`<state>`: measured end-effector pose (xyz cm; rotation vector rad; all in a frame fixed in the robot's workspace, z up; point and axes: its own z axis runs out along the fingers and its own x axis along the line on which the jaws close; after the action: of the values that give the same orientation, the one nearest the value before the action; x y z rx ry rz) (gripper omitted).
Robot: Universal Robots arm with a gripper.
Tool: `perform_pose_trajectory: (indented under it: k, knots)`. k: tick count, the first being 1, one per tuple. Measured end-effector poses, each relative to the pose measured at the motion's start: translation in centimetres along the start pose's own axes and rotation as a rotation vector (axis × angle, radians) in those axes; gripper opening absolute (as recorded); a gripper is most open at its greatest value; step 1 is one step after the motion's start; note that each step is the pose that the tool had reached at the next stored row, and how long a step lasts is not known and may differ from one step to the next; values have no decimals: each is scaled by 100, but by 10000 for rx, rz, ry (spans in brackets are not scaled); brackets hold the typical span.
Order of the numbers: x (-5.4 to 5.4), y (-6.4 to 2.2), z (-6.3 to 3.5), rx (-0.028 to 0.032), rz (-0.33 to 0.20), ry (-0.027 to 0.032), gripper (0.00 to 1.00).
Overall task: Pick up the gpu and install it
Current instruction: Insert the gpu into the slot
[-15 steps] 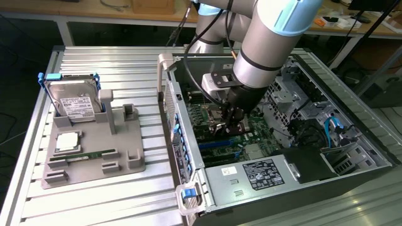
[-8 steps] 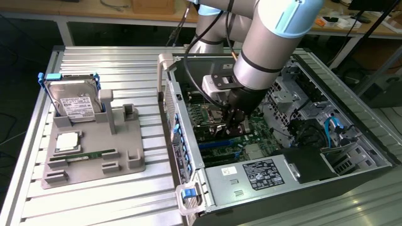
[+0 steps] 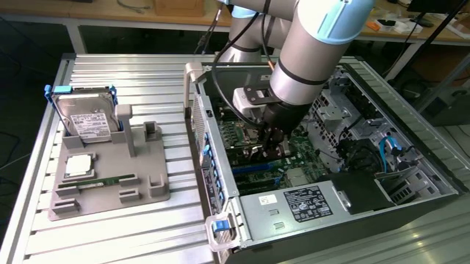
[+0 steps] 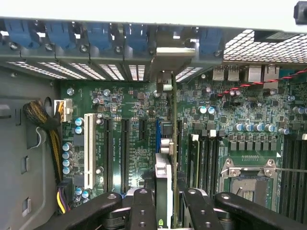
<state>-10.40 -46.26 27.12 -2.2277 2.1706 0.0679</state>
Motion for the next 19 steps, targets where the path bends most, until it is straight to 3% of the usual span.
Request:
perform_pose_trajectory:
  k: [4,7,19]
  knots:
    - [2,-69,2,-1,0,-1,27]
    - [16,-71,8,0,-1,0,27]
    - [31,3,14,0,-1,0,27]
